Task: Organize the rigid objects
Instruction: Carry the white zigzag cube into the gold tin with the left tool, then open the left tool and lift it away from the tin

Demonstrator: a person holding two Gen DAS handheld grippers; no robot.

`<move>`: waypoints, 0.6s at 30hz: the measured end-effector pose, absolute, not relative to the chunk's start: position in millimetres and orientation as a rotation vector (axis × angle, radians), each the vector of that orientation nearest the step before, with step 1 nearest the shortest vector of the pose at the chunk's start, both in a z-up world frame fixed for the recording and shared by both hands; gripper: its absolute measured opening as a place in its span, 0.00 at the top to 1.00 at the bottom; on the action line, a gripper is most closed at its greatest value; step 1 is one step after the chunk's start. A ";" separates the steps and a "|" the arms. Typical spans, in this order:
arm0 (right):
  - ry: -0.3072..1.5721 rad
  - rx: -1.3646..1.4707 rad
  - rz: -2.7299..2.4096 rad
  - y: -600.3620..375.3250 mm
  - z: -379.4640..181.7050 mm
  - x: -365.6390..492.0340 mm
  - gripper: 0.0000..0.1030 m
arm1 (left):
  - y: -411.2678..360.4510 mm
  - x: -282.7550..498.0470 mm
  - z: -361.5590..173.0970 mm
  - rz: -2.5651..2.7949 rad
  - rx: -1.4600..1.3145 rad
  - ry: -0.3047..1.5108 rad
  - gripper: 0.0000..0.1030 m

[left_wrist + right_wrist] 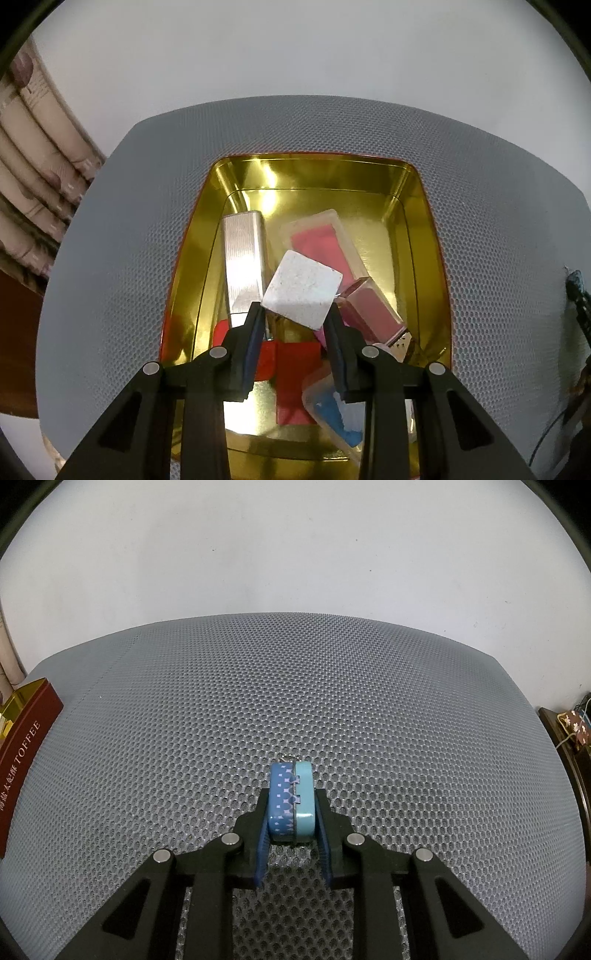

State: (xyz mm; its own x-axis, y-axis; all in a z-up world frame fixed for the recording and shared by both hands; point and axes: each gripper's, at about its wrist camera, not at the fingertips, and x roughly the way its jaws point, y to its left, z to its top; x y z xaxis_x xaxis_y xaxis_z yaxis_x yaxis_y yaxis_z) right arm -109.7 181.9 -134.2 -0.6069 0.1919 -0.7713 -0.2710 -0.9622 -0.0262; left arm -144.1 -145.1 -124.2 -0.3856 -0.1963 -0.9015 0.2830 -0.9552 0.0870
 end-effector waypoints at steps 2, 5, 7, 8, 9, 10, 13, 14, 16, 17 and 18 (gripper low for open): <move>0.135 -1.233 2.602 182.1 -134.1 -109.7 0.79 | -143.9 -146.2 -126.0 -2.402 1.547 0.119 0.71; 0.136 -1.233 2.602 182.1 -134.1 -109.7 0.79 | -148.0 -148.7 -128.6 -2.403 1.551 0.115 0.71; 0.136 -1.233 2.602 182.1 -134.1 -109.6 0.79 | -146.8 -148.7 -129.8 -2.399 1.555 0.112 0.71; 0.137 -1.233 2.602 181.2 -134.2 -110.2 0.79 | -146.6 -149.6 -130.9 -2.399 1.561 0.108 0.71; 0.136 -1.233 2.602 181.9 -134.1 -109.8 0.79 | -147.5 -150.1 -131.6 -2.396 1.561 0.104 0.71; 0.135 -1.233 2.602 181.5 -134.1 -110.0 0.79 | -147.8 -150.4 -132.1 -2.393 1.558 0.101 0.71; 0.136 -1.233 2.602 182.1 -134.1 -109.7 0.79 | -144.9 -149.8 -131.8 -2.391 1.542 0.082 0.70; 0.135 -1.233 2.601 182.3 -134.0 -109.6 0.79 | -144.5 -149.7 -131.7 -2.391 1.539 0.075 0.70; 0.135 -1.233 2.602 183.9 -137.3 -106.3 0.79 | -143.3 -149.2 -131.0 -2.384 1.525 0.053 0.69; 0.135 -1.233 2.602 183.4 -137.4 -106.5 0.79 | -142.7 -148.7 -130.8 -2.383 1.520 0.041 0.68; 0.133 -1.233 2.601 182.1 -137.1 -105.9 0.79 | -137.4 -147.3 -128.5 -2.382 1.515 0.033 0.67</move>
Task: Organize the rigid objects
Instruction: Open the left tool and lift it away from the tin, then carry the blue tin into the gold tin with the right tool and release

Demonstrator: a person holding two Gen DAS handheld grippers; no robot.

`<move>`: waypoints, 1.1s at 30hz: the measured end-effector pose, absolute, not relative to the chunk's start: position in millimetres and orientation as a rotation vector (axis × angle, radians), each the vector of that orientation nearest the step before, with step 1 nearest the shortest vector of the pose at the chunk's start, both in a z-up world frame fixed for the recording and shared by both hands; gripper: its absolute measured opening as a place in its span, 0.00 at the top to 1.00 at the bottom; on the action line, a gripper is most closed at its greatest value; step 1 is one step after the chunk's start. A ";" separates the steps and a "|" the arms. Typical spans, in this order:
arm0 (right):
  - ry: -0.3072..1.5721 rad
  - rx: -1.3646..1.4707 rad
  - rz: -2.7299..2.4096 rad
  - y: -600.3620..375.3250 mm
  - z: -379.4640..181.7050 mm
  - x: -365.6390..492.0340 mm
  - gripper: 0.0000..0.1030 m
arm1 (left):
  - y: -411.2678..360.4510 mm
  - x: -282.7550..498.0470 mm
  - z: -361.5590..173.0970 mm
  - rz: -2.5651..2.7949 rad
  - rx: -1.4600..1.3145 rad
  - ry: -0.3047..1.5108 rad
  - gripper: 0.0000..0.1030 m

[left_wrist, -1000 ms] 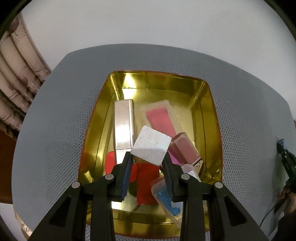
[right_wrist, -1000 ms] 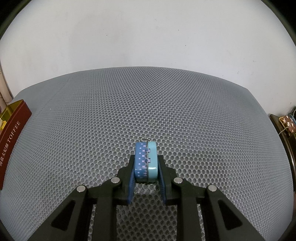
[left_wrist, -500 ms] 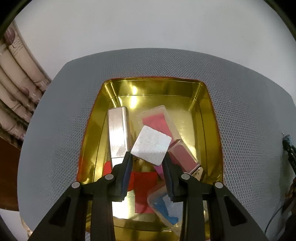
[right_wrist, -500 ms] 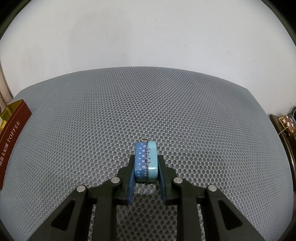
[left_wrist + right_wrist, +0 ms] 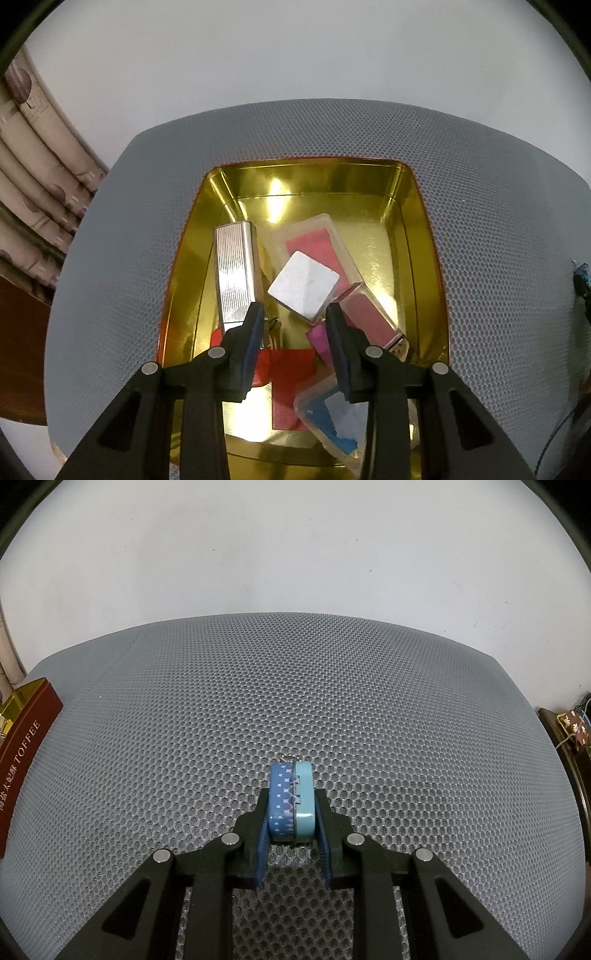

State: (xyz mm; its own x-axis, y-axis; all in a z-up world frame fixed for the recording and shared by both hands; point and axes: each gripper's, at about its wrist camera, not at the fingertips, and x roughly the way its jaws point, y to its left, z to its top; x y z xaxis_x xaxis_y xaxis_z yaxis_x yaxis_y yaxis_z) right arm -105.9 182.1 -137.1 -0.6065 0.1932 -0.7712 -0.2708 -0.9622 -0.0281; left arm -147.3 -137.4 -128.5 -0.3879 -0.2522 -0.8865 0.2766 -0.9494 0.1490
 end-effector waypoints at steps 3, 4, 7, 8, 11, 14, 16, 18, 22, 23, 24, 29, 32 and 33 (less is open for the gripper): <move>0.132 -1.233 2.601 181.4 -136.1 -104.7 0.79 | -136.4 -144.9 -123.6 -2.386 1.484 0.014 0.66; 0.131 -1.233 2.601 180.5 -136.2 -104.9 0.79 | -136.1 -144.2 -121.5 -2.387 1.472 0.007 0.65; 0.131 -1.233 2.601 181.4 -136.1 -104.7 0.79 | -131.6 -139.8 -113.4 -2.394 1.438 0.003 0.62; 0.130 -1.233 2.600 181.5 -136.0 -104.7 0.79 | -131.1 -136.9 -110.5 -2.397 1.423 0.005 0.62; 0.123 -1.233 2.598 179.5 -135.8 -105.0 0.79 | -131.3 -130.6 -104.7 -2.400 1.389 0.023 0.59; 0.120 -1.233 2.597 177.9 -136.7 -104.0 0.79 | -133.5 -122.5 -99.9 -2.389 1.350 0.031 0.56; 0.116 -1.234 2.596 176.5 -137.1 -104.3 0.79 | -135.3 -114.8 -95.8 -2.383 1.313 0.036 0.53; 0.113 -1.234 2.595 174.5 -137.3 -104.7 0.79 | -136.2 -105.7 -91.6 -2.371 1.275 0.020 0.48; 0.113 -1.234 2.595 172.3 -137.2 -105.5 0.79 | -138.5 -91.9 -88.2 -2.362 1.227 -0.013 0.44; 0.112 -1.234 2.594 172.6 -137.1 -105.6 0.79 | -140.3 -88.7 -88.8 -2.361 1.222 -0.003 0.44; 0.106 -1.235 2.593 172.0 -135.2 -108.0 0.79 | -141.7 -85.4 -89.6 -2.360 1.221 0.018 0.43; 0.090 -1.236 2.584 166.7 -133.2 -105.5 0.78 | -143.0 -67.5 -96.4 -2.338 1.214 0.073 0.41; 0.100 -1.240 2.569 164.1 -133.5 -108.4 0.78 | -143.9 -55.7 -98.0 -2.325 1.197 0.059 0.39; 0.104 -1.240 2.561 163.1 -133.3 -108.8 0.79 | -144.2 -52.1 -97.2 -2.322 1.191 0.054 0.38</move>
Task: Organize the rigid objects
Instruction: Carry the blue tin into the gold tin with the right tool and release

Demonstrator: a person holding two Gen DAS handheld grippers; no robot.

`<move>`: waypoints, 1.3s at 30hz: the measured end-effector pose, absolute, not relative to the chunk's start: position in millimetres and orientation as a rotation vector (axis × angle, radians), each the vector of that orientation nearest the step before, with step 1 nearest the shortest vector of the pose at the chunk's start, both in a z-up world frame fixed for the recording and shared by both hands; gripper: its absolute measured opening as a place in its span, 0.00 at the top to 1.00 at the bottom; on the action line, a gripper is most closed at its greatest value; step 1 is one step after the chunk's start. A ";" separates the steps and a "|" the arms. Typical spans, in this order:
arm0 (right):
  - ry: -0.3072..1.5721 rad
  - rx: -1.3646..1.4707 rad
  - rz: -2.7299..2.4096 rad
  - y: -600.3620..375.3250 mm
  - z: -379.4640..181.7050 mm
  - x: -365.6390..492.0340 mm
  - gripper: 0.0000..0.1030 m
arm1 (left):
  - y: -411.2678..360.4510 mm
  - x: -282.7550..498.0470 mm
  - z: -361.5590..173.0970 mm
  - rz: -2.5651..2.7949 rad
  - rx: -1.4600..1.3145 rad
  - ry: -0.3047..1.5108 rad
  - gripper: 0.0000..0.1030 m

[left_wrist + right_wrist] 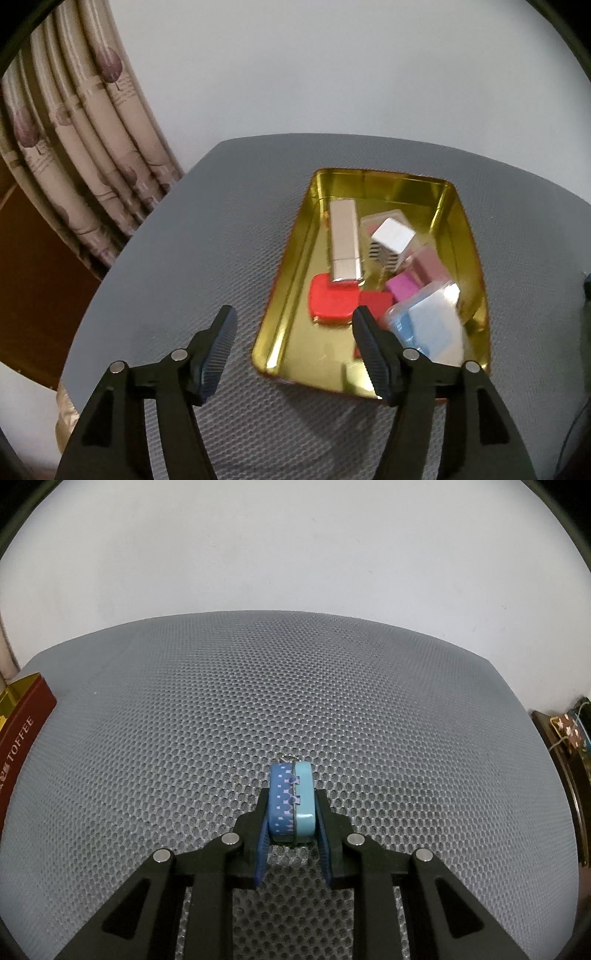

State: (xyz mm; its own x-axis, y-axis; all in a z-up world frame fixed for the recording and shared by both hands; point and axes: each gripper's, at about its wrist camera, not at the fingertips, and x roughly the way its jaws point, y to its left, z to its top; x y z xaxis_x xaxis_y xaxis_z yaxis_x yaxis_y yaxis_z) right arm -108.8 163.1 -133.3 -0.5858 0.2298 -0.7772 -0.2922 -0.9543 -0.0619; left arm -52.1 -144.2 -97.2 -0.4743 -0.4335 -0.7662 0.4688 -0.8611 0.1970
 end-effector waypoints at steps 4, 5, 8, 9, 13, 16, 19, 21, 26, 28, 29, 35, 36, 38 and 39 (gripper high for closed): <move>0.110 -1.240 2.527 157.7 -131.8 -110.8 0.79 | -147.8 -41.6 -96.3 -2.320 1.176 0.048 0.35; 0.117 -1.240 2.519 155.7 -131.1 -111.3 0.79 | -149.2 -40.4 -95.8 -2.317 1.165 0.045 0.34; 0.147 -1.250 2.530 147.1 -127.8 -111.9 0.79 | -152.9 -37.5 -94.6 -2.316 1.145 0.054 0.32; 0.141 -1.254 2.536 143.3 -126.9 -112.1 0.79 | -155.7 -36.1 -94.4 -2.318 1.145 0.065 0.31; 0.095 -1.274 2.585 116.1 -120.0 -116.4 0.79 | -164.7 -34.4 -93.6 -2.306 1.151 0.107 0.31; 0.092 -1.281 2.631 96.4 -112.9 -119.2 0.79 | -169.8 -31.4 -91.3 -2.289 1.141 0.127 0.29; 0.078 -1.294 2.684 73.2 -104.9 -123.9 0.79 | -174.3 -30.2 -89.1 -2.273 1.139 0.141 0.28; 0.070 -1.298 2.732 56.8 -97.9 -128.6 0.79 | -175.9 -28.8 -88.0 -2.268 1.131 0.155 0.28; 0.057 -1.310 2.854 9.3 -81.2 -134.0 0.79 | -181.7 -26.4 -87.3 -2.259 1.139 0.187 0.26; 0.040 -1.310 2.906 -12.1 -74.9 -126.2 0.79 | -184.3 -25.0 -86.9 -2.254 1.138 0.200 0.26; 0.031 -1.315 2.935 -22.7 -71.6 -128.2 0.79 | -185.2 -24.8 -87.0 -2.250 1.138 0.196 0.25; -0.013 -1.319 3.055 -68.6 -43.0 -128.9 0.79 | -191.2 -22.6 -87.5 -2.228 1.137 0.213 0.24; -0.017 -1.322 3.066 -74.2 -29.9 -134.3 0.79 | -192.4 -22.3 -87.4 -2.225 1.136 0.217 0.24; -0.031 -1.328 3.085 -81.9 -21.6 -134.9 0.79 | -194.6 -22.0 -87.5 -2.220 1.134 0.223 0.24; -0.038 -1.333 3.097 -88.4 -18.3 -135.4 0.79 | -195.7 -22.2 -87.7 -2.218 1.135 0.226 0.24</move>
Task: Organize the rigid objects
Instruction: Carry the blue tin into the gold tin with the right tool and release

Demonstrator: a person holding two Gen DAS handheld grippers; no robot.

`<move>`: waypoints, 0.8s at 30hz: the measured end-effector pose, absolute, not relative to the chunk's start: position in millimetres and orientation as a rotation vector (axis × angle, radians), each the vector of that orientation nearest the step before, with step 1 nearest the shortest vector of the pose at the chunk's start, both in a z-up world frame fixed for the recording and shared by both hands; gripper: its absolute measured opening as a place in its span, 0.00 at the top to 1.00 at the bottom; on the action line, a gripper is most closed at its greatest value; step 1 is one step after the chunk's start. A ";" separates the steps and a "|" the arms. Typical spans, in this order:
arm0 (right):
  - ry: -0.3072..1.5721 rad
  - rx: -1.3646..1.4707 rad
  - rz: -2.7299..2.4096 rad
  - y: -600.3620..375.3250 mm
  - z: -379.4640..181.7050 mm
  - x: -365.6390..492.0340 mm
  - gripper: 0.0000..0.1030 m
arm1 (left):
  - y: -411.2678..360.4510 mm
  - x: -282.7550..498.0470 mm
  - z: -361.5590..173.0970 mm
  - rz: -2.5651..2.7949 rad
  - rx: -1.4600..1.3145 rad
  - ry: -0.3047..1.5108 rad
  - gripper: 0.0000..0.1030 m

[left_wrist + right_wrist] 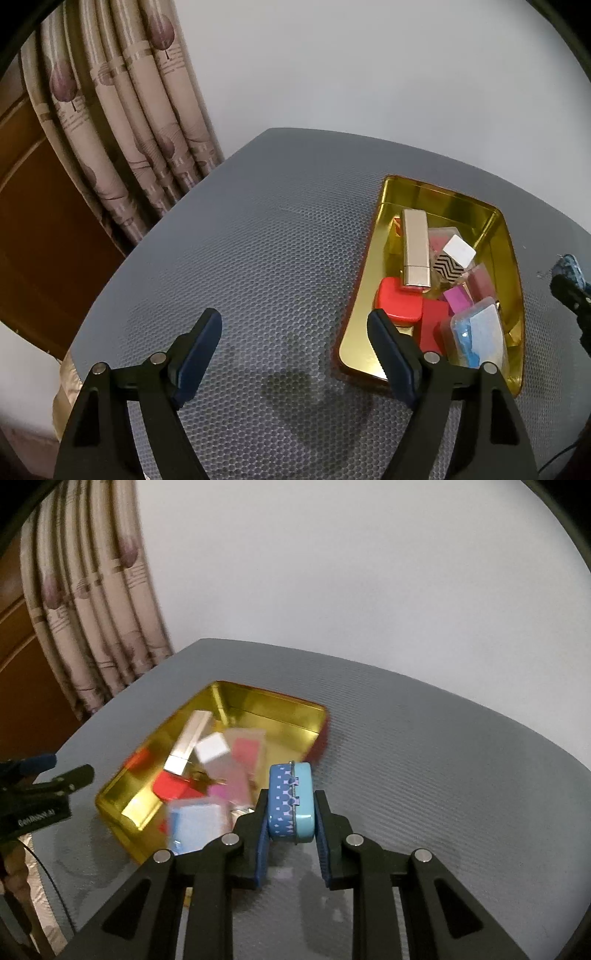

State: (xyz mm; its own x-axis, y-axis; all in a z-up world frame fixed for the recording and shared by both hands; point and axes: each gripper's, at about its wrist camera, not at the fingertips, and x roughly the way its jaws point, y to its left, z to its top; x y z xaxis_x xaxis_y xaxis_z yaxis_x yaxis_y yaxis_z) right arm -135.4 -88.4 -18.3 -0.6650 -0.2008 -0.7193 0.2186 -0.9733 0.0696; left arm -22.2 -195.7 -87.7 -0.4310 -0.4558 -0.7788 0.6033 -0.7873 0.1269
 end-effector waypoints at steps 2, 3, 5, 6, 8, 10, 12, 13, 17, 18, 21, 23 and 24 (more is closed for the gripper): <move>0.036 1.147 -2.659 -91.4 -8.4 -131.4 0.79 | -198.3 -21.6 -87.7 -2.206 1.130 0.232 0.24; 0.039 1.148 -2.648 -92.0 -7.5 -131.0 0.79 | -199.6 -21.6 -87.9 -2.201 1.128 0.233 0.23; 0.046 1.148 -2.634 -102.1 -9.5 -134.4 0.79 | -201.3 -21.9 -88.8 -2.190 1.129 0.229 0.23; 0.051 1.152 -2.626 -104.7 -9.0 -134.8 0.79 | -202.4 -21.6 -88.9 -2.188 1.126 0.231 0.23; 0.057 1.161 -2.611 -115.5 -12.8 -139.8 0.79 | -204.7 -21.6 -89.7 -2.186 1.130 0.244 0.23; 0.066 1.167 -2.596 -127.3 -17.4 -146.6 0.79 | -206.6 -21.4 -92.1 -2.181 1.134 0.254 0.23; 0.071 1.179 -2.586 -130.7 -16.0 -146.4 0.79 | -208.5 -20.8 -93.9 -2.173 1.134 0.263 0.23; 0.071 1.181 -2.581 -134.4 -16.7 -147.6 0.79 | -209.3 -20.5 -95.0 -2.171 1.135 0.271 0.22; 0.073 1.192 -2.564 -146.5 -21.7 -153.1 0.79 | -212.0 -18.4 -98.3 -2.158 1.131 0.293 0.22; 0.076 1.195 -2.557 -150.0 -23.0 -154.9 0.79 | -212.8 -17.9 -99.1 -2.154 1.130 0.295 0.22; 0.085 1.202 -2.548 -156.0 -25.7 -158.9 0.79 | -214.3 -18.0 -99.2 -2.152 1.128 0.310 0.22; 0.088 1.207 -2.544 -160.7 -28.5 -162.7 0.79 | -214.9 -18.5 -99.6 -2.150 1.130 0.314 0.22; 0.080 1.215 -2.540 -161.1 -30.0 -165.0 0.79 | -216.2 -18.2 -99.7 -2.150 1.130 0.313 0.22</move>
State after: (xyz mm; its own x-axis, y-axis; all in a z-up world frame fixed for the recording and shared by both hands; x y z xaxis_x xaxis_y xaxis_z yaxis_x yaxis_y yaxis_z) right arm -165.0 -161.1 -30.0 -0.5856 -0.2638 -0.7665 0.3114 -0.9462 0.0878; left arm -18.2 -216.2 -99.7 -0.3926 -0.4564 -0.7985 0.6649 -0.7407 0.0965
